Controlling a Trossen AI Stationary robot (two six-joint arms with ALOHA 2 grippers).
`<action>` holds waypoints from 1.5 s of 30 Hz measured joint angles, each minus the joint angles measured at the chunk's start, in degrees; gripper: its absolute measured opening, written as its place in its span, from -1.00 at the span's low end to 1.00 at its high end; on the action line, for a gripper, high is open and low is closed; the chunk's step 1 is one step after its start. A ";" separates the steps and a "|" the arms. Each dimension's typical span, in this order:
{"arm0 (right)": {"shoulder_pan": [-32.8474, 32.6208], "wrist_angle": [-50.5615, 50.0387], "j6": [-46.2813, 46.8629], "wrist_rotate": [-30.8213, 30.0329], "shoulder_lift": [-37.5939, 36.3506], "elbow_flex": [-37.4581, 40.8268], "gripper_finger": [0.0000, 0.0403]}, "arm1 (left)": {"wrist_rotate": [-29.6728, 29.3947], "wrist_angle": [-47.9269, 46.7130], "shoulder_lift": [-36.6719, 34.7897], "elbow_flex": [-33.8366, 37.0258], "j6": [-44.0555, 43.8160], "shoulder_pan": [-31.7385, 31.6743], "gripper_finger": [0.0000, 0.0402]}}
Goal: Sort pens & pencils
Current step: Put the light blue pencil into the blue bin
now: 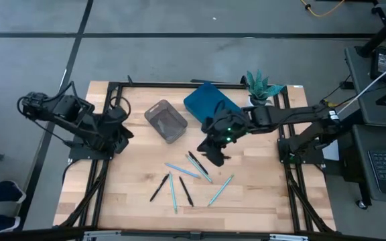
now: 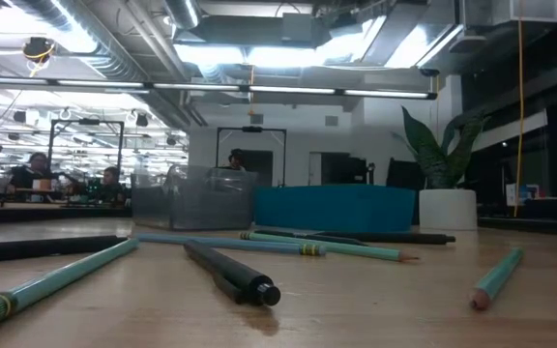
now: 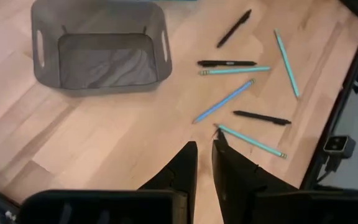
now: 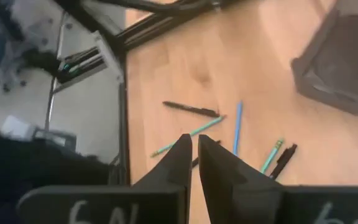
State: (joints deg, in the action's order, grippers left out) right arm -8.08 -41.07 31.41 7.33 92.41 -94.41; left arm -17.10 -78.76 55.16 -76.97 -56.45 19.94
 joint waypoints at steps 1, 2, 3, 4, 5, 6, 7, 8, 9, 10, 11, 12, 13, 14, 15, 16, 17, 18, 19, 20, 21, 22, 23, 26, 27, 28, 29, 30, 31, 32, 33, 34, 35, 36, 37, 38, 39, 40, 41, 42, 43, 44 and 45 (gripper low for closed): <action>-0.03 0.12 1.20 -0.64 0.44 0.00 -0.85 | -1.02 -0.08 0.00 0.00 -0.98 0.90 -0.78; -0.16 0.09 2.77 -1.48 0.98 0.00 -0.85 | -2.11 -0.09 0.00 0.00 -2.09 1.70 -0.78; -0.24 -0.13 3.68 -1.70 1.47 0.00 -0.85 | -2.99 -0.09 0.00 0.00 -2.94 2.44 -0.78; -0.28 -0.29 4.43 -1.68 1.92 0.06 -0.85 | -3.53 -0.11 0.00 0.00 -3.26 3.12 -0.78; -0.30 -0.29 4.96 -1.68 2.32 0.07 -0.85 | -3.93 -0.10 0.00 0.00 -3.31 3.72 -0.78; -0.40 -0.29 5.68 -1.69 2.60 0.07 -0.85 | -4.30 -0.10 0.00 0.00 -3.38 4.32 -0.78; -0.49 -0.34 6.08 -1.69 2.80 0.07 -0.85 | -4.59 -0.09 -0.02 0.00 -3.41 4.83 -0.78; -0.66 -0.32 6.48 -1.70 2.97 0.07 -0.85 | -4.66 -0.09 -0.01 0.00 -3.39 5.27 -0.78; -0.85 -0.34 7.18 -1.72 3.18 0.07 -0.85 | -4.67 -0.09 0.00 0.00 -3.40 5.70 -0.78; -1.09 -0.32 7.46 -1.70 3.42 0.07 -0.85 | -4.69 -0.08 0.01 0.00 -3.29 6.14 -0.78; -1.43 -0.34 7.52 -1.67 3.66 0.08 -0.85 | -4.69 0.11 0.20 0.00 -2.87 6.67 -0.78; -1.77 -0.44 7.36 -1.62 3.73 0.07 -0.85 | -4.60 0.66 0.56 0.00 -1.90 7.18 -0.78; -2.24 -0.67 6.47 -1.17 3.78 0.09 -0.85 | -4.39 1.70 0.88 0.01 -0.34 7.76 -0.78; -2.67 -0.72 5.30 -0.03 3.96 0.08 -0.85 | -3.83 2.99 1.28 0.02 1.73 8.48 -0.78; -3.14 -0.69 4.23 1.33 4.05 0.07 -0.85 | -2.95 4.41 1.72 0.04 4.09 9.25 -0.78; -3.60 -1.12 3.05 2.77 4.16 0.07 -0.85 | -2.05 5.91 2.06 0.04 6.44 10.06 -0.78; -4.02 -1.76 2.26 4.54 4.26 0.07 -0.85 | -1.41 7.57 2.43 0.04 8.65 10.82 -0.78; -4.45 -2.17 1.23 6.02 4.37 0.09 -0.85 | -0.93 9.19 2.89 0.04 10.67 11.55 -0.78; -4.95 -2.20 0.41 7.20 4.54 0.09 -0.85 | -0.31 10.59 3.48 0.04 12.64 12.14 -0.78; -5.44 -2.57 -0.35 7.74 4.59 0.09 -0.85 | 0.52 11.75 4.12 0.04 14.18 12.69 -0.78; -5.95 -3.64 -0.99 7.82 4.66 0.09 -0.85 | 1.34 12.67 4.73 0.04 15.35 13.12 -0.78; -6.48 -4.68 -1.77 7.81 4.69 0.09 -0.85 | 1.87 13.21 5.28 0.04 16.32 13.43 -0.78; -6.91 -5.52 -2.21 7.78 4.81 0.09 -0.85 | 2.05 13.32 5.81 0.04 16.84 13.68 -0.78; -7.84 -8.19 -3.16 7.78 5.14 0.09 -0.85 | 2.11 13.06 7.53 0.04 17.76 14.19 -0.78; -8.02 -8.80 -3.16 7.76 5.39 0.09 -0.85 | 2.09 12.91 8.05 0.04 17.95 14.19 -0.78; -8.16 -8.80 -3.18 7.81 5.71 0.09 -0.85 | 2.11 12.85 8.61 0.04 18.07 14.19 -0.78; -8.45 -9.24 -3.16 7.80 5.93 0.09 -0.85 | 2.19 12.73 9.07 0.04 18.20 14.19 -0.78; -8.68 -10.22 -3.18 7.78 6.20 0.09 -0.85 | 2.29 12.34 9.58 0.04 18.39 14.19 -0.78; -8.73 -10.60 -3.22 7.80 6.65 0.09 -0.85 | 2.29 11.65 10.07 0.04 18.49 14.19 -0.78; -8.87 -10.87 -3.32 7.83 6.93 0.09 -0.85 | 2.30 11.04 10.57 0.04 18.49 14.19 -0.78; -9.07 -11.92 -3.50 7.79 7.32 0.09 -0.85 | 2.31 10.49 11.00 0.06 18.48 14.19 -0.78; -9.14 -13.11 -4.09 7.81 7.81 0.09 -0.85 | 2.32 9.94 11.50 0.07 18.33 14.19 -0.78; -9.37 -13.76 -5.09 7.81 8.34 0.09 -0.85 | 2.29 9.76 11.97 0.07 18.17 14.19 -0.78; -9.57 -14.57 -6.50 7.81 8.75 0.09 -0.85 | 2.18 9.81 12.41 0.07 18.02 14.19 -0.78; -9.78 -15.95 -8.06 7.76 9.27 0.09 -0.85 | 2.02 9.86 12.94 0.07 17.60 14.19 -0.78; -9.95 -17.16 -9.79 7.83 9.71 0.09 -0.85 | 1.91 10.05 13.52 0.07 16.93 14.19 -0.78; -10.21 -17.83 -11.95 7.84 10.19 0.09 -0.85 | 1.79 10.16 14.17 0.07 16.13 14.22 -0.78; -10.47 -18.76 -14.03 7.83 10.53 0.09 -0.85 | 1.64 10.16 14.92 0.07 14.88 14.45 -0.78; -10.77 -20.04 -16.51 7.82 10.86 0.12 -0.85 | 1.61 10.18 15.76 0.07 13.53 14.68 -0.78; -11.07 -21.17 -18.81 7.84 11.12 0.15 -0.85 | 1.63 10.16 16.72 0.07 12.32 14.86 -0.78; -11.36 -22.07 -21.00 7.86 11.27 0.17 -0.85 | 1.63 10.18 17.71 0.07 11.10 15.20 -0.78; -11.62 -22.91 -22.73 7.95 11.42 0.21 -0.85 | 1.80 10.15 18.76 0.08 9.87 15.60 -0.78; -11.75 -23.17 -24.17 8.53 11.44 0.61 -0.85 | 2.27 10.13 19.76 0.09 8.58 15.96 -0.78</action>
State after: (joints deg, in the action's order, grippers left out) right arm -19.83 -64.23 7.24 15.86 103.85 -93.80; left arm -14.82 -68.63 74.92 -76.88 -47.87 35.90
